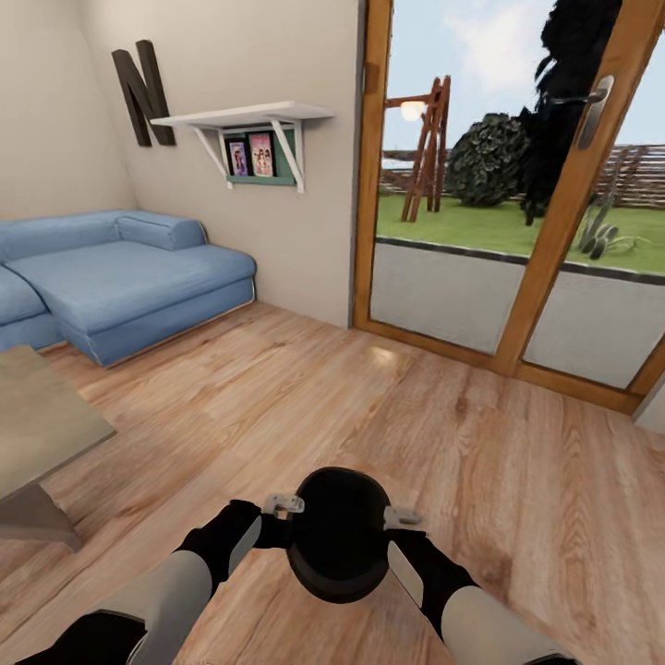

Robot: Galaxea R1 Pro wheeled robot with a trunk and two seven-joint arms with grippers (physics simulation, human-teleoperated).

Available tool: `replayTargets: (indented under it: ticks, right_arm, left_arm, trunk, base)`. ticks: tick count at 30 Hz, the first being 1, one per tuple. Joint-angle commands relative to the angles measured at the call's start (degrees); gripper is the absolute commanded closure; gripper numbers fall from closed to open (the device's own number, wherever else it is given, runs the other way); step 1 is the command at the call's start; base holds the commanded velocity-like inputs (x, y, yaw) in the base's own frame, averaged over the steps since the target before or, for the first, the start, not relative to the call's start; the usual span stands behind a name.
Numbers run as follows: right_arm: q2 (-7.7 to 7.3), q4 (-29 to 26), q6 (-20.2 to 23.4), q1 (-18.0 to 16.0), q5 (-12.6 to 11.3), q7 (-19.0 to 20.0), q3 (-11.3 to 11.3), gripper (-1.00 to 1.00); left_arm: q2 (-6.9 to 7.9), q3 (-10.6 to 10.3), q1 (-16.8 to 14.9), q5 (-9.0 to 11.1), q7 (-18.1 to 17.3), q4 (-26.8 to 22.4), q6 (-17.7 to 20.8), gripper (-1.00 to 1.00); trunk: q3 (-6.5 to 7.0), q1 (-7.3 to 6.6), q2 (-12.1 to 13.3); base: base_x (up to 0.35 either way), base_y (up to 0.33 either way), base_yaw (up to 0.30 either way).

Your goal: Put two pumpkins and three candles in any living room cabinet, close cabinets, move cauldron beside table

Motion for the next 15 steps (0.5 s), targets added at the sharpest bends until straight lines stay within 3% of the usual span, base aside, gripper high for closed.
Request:
replayTargets:
  ticks: [1,15]
  right_arm:
    - [0.0,-0.5,0.2,0.0,-1.0,-0.3,0.6,1.0]
    - [0.0,-0.5,0.2,0.0,-1.0,-0.3,0.6,1.0]
  left_arm:
    - [0.03,-0.3,0.0,-0.1,0.0,0.0,0.3,1.0]
    - [0.03,-0.3,0.0,-0.1,0.0,0.0,0.3,1.0]
  trunk:
    - [-0.05,-0.02,0.0]
    - [-0.05,-0.02,0.0]
  base:
    - [-0.001,0.0,0.287]
    - [0.0,0.0,0.287]
